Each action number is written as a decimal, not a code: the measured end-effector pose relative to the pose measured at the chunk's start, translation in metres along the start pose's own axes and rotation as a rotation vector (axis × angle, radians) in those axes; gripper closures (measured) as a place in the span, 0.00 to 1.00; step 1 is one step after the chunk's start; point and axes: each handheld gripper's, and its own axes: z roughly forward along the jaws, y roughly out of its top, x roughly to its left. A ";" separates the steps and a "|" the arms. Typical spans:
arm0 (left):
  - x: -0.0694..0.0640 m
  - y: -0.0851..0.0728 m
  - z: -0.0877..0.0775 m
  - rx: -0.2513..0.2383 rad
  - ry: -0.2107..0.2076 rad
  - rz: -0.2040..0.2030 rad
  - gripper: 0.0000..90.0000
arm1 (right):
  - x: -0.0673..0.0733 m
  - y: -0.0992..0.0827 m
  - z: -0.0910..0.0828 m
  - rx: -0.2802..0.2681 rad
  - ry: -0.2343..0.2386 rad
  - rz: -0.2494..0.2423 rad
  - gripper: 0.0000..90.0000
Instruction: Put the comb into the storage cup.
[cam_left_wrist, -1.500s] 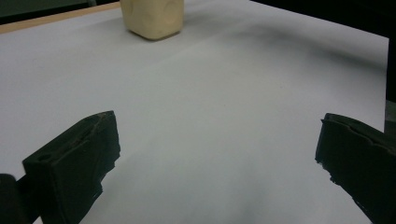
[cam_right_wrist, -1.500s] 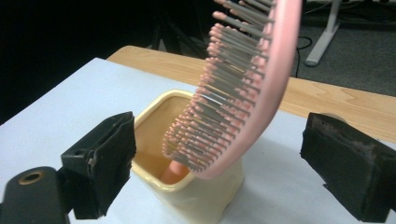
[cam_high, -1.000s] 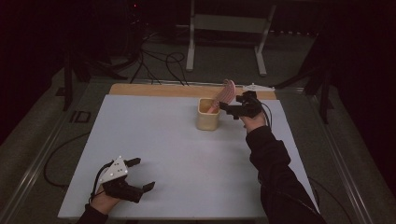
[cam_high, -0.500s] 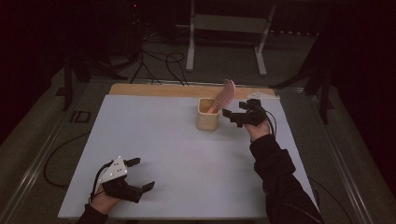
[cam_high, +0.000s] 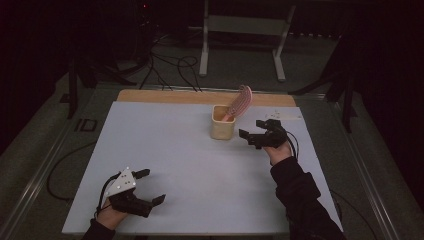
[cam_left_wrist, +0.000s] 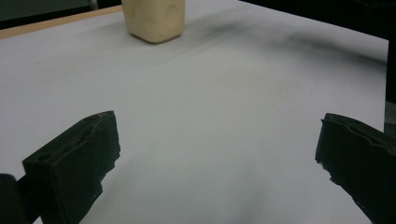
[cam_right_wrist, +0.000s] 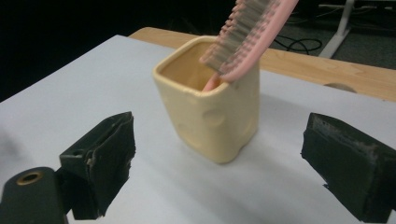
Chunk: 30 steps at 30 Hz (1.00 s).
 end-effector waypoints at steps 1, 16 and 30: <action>0.000 0.000 0.000 0.000 0.000 0.000 0.00 | 0.001 -0.002 -0.001 0.000 0.002 -0.003 0.11; 0.000 0.000 -0.001 0.000 0.002 -0.001 0.00 | 0.014 -0.032 -0.017 0.009 0.031 -0.007 0.11; 0.000 0.000 -0.001 0.000 0.001 0.001 0.00 | 0.021 -0.063 -0.027 0.022 0.053 0.013 0.11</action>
